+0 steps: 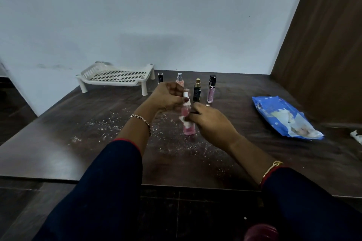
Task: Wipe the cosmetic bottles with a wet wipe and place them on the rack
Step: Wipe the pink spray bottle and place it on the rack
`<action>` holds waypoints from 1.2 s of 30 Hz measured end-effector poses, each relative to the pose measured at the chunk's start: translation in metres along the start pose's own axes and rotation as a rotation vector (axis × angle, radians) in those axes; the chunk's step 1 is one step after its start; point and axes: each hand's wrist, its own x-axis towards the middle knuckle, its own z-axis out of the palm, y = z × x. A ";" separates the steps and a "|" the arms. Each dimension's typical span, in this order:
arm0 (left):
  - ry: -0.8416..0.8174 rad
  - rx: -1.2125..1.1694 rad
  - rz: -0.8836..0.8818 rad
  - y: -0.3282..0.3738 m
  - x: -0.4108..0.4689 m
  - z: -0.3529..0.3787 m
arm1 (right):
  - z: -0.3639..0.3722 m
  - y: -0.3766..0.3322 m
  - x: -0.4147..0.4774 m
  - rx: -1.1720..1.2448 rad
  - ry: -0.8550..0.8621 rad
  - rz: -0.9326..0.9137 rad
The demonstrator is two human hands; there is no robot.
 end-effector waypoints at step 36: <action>0.096 -0.036 0.060 -0.005 -0.009 -0.005 | -0.003 0.006 -0.013 -0.083 -0.211 -0.155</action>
